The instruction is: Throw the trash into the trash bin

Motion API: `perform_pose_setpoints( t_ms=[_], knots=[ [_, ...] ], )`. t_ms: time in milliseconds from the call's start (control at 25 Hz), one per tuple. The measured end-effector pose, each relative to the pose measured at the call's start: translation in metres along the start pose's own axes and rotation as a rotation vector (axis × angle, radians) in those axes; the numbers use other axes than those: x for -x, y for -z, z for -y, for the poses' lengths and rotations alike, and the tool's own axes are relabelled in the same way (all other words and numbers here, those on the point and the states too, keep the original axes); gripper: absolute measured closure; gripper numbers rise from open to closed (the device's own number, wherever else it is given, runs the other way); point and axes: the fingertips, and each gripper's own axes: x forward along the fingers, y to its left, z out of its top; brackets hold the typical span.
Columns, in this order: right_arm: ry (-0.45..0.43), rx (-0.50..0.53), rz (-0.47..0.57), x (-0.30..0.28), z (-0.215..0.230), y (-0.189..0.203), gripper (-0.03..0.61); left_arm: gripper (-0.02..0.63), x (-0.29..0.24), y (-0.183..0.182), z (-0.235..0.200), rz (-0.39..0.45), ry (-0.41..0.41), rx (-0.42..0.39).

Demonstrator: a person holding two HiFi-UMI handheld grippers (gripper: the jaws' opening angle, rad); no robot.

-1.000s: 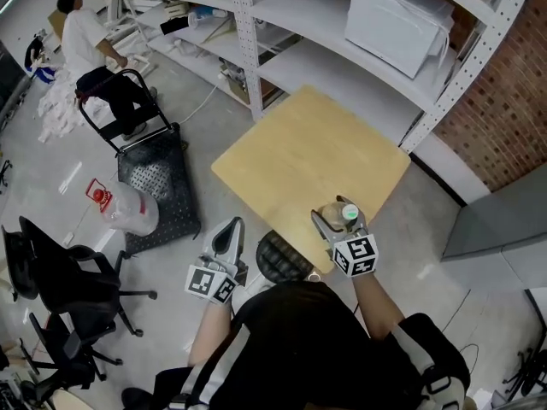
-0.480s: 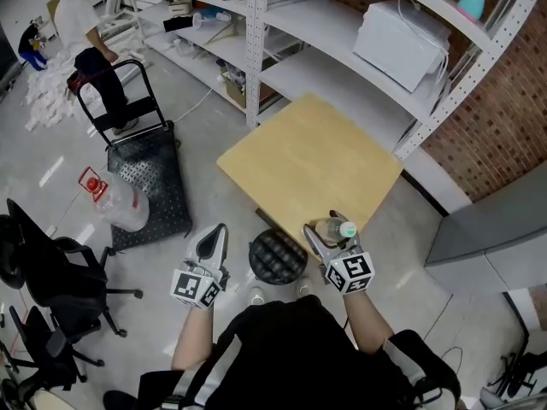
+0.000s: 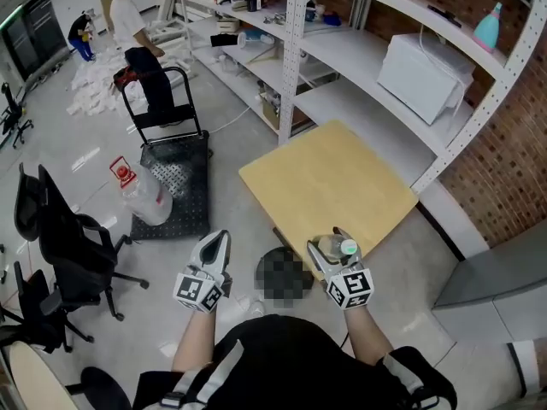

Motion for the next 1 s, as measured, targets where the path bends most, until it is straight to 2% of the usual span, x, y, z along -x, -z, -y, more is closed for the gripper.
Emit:
perform_pose_setpoints(
  t_ms=[160,440,600,800,1000],
  knots=[
    [-0.058,-0.014,-0.021,0.008,0.011,0.012,0.247,0.614,0.017,0.007,0.023,0.023,-0.066,0.014],
    [-0.294,0.002,-0.037,-0.004,-0.026,0.014,0.247,0.614,0.087,0.004,0.033,0.057,-0.292,-0.03],
    [-0.441,0.023,-0.062,-0.007,-0.067,0.022,0.247,0.614,0.134,0.009,0.036,0.045,-0.406,-0.046],
    [-0.587,0.012,-0.061,-0.011,-0.119,0.025,0.247,0.614,0.21,0.002,0.041,0.086,-0.604,-0.026],
    [-0.738,0.016,-0.053,-0.014,-0.186,0.021,0.247,0.614,0.281,-0.016,0.044,0.127,-0.752,-0.069]
  ],
)
